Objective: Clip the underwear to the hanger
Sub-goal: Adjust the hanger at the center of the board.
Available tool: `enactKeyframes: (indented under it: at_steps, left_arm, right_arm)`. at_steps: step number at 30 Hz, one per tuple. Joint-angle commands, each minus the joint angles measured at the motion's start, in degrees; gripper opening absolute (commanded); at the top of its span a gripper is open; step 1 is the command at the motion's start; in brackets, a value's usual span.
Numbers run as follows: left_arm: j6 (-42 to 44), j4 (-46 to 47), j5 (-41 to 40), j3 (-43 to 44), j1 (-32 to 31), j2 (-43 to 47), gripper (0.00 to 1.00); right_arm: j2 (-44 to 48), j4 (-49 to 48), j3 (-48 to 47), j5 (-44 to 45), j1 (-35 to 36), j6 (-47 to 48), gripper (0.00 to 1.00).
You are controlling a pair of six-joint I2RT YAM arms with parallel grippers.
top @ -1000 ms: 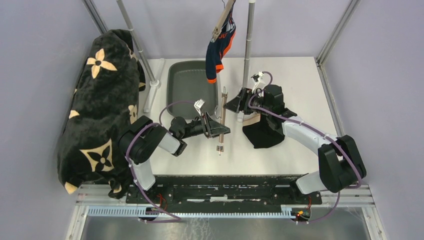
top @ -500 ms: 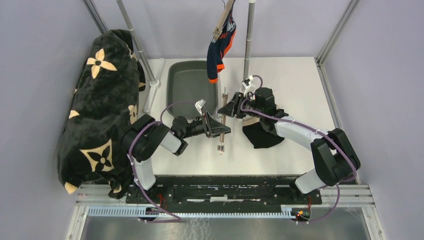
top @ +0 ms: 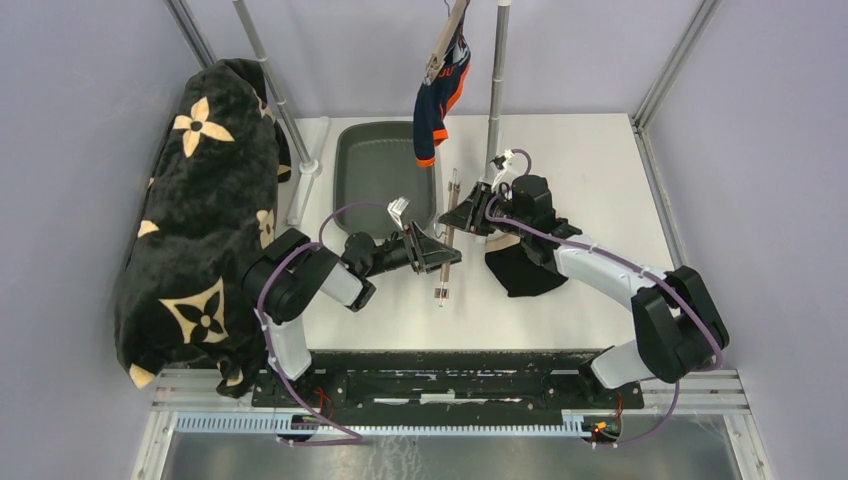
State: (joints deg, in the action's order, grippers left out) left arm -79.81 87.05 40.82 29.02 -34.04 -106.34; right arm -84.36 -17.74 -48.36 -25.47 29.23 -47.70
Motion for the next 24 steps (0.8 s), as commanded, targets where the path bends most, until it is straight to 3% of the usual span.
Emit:
enactKeyframes:
  at_steps: [1,6,10,13,17,24]
  left_arm:
    - [3.22,6.11,-0.79,-0.72,1.31,2.44,0.55]
    - [8.37,-1.88,-2.58,-2.77,2.79,7.83,0.68]
    - [15.91,-14.09,-4.74,-3.07,2.55,14.07,0.69]
    - [28.20,-35.88,-11.64,-1.49,0.66,21.96,0.68]
    - [43.78,-62.47,-28.80,3.01,-6.18,32.35,0.69]
    - [45.64,-68.19,-33.81,4.08,-9.49,31.65,0.68]
  right_arm:
    - [3.78,5.87,-1.55,8.03,-0.43,4.57,0.09]
    - [4.58,11.23,-2.73,11.46,-0.46,5.91,0.08]
    - [4.30,15.51,-4.39,13.89,-0.46,6.58,0.07]
    - [4.08,18.98,-6.30,16.01,-0.36,7.03,0.06]
    - [3.24,22.46,-9.30,18.74,0.04,7.53,0.06]
    - [0.75,25.75,-13.72,21.96,1.74,7.79,0.05]
